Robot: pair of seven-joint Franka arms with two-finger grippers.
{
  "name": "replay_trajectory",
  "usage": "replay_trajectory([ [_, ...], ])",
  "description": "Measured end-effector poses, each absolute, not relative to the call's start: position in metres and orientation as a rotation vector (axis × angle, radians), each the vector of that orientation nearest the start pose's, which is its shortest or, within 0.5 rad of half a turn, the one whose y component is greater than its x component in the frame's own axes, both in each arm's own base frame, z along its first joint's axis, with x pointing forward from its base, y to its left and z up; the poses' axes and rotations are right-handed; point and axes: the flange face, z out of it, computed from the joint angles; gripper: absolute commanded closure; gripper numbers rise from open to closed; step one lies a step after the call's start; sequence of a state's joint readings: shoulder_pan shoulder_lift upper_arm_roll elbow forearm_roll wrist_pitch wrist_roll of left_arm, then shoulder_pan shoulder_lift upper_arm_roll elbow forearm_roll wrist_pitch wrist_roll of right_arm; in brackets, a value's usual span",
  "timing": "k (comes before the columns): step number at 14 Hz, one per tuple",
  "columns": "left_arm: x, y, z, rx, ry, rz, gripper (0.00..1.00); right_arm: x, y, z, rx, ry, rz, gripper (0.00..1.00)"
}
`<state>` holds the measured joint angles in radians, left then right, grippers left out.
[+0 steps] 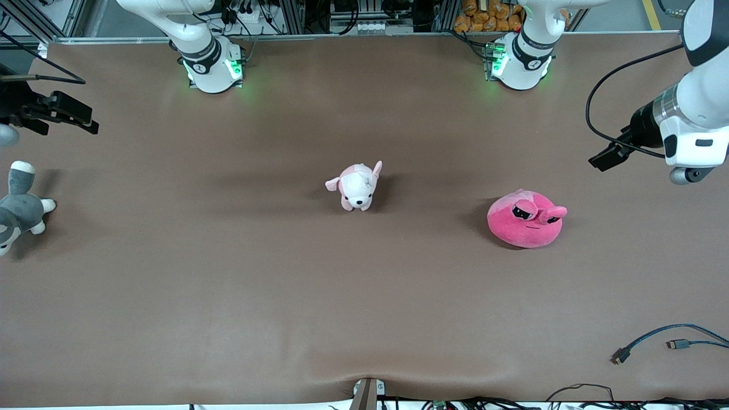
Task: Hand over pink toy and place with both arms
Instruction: 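Move the left gripper down to the pink plush toy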
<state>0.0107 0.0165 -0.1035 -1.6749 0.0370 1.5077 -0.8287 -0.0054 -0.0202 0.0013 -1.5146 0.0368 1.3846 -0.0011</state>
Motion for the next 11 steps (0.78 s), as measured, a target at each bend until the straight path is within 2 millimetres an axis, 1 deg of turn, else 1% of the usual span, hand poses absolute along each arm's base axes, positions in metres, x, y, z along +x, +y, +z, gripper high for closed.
replay_trajectory([
  [3,0.547,-0.026,0.564,-2.799,-1.149,0.221,0.00,0.530,0.003,0.643,-3.099,-0.013,0.179,0.00],
  [4,0.548,-0.022,0.563,-2.780,-1.198,0.226,0.00,0.530,0.003,0.643,-3.100,-0.013,0.178,0.00],
  [8,0.557,-0.028,0.552,-2.646,-1.503,0.183,0.00,0.532,0.006,0.644,-3.101,-0.020,0.152,0.00],
  [11,0.560,-0.026,0.530,-2.528,-1.683,0.172,0.00,0.532,0.006,0.645,-3.102,-0.019,0.149,0.00],
])
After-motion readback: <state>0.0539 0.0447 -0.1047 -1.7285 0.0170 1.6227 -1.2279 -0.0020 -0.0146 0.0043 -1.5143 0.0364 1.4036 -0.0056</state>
